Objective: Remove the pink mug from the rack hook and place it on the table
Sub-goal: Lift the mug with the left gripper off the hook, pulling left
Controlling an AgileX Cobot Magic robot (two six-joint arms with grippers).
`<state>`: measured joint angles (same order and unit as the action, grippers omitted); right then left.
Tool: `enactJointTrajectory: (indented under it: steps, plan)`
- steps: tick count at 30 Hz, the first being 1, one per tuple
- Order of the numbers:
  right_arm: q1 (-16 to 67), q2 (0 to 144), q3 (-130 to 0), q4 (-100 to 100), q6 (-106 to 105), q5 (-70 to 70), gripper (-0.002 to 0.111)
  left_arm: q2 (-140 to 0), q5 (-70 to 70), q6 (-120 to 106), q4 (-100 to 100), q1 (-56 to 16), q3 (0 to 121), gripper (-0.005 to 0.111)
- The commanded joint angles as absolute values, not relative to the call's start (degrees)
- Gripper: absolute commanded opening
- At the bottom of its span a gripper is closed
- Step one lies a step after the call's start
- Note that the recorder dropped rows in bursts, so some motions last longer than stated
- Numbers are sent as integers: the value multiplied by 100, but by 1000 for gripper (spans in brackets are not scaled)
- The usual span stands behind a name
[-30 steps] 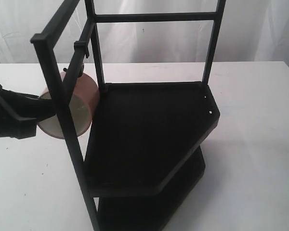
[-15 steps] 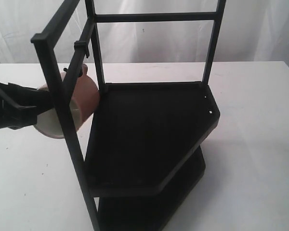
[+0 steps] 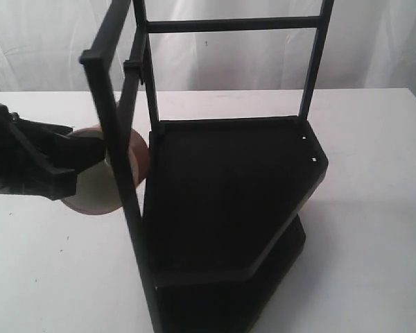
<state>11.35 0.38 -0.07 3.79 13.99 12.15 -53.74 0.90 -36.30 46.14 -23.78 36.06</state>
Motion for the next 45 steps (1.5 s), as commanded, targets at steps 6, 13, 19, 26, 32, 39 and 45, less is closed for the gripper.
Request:
enactJointTrajectory:
  steps: [6,13,19,26,32,39,45]
  plan:
    - [1137,0,0,409,1398,1197,0,-5546,-78,-3741,4745,-2540,3572,49]
    - [1137,0,0,409,1398,1197,0,-5660,-176,-3595,4745,-2540,3572,13]
    - [1137,0,0,409,1398,1197,0,-5660,-117,-3595,4745,-2540,3651,0]
    - [1137,0,0,409,1398,1197,0,-5660,-38,-3723,4745,-2540,3915,0]
    - [1137,0,0,409,1398,1197,0,-5660,-72,-3889,4721,-2532,3943,0]
    - [1137,0,0,409,1398,1197,0,-5660,-72,-4301,4721,-2532,3943,0]
    - [1137,0,0,409,1398,1197,0,-5660,-72,-4370,4721,-2532,3943,0]
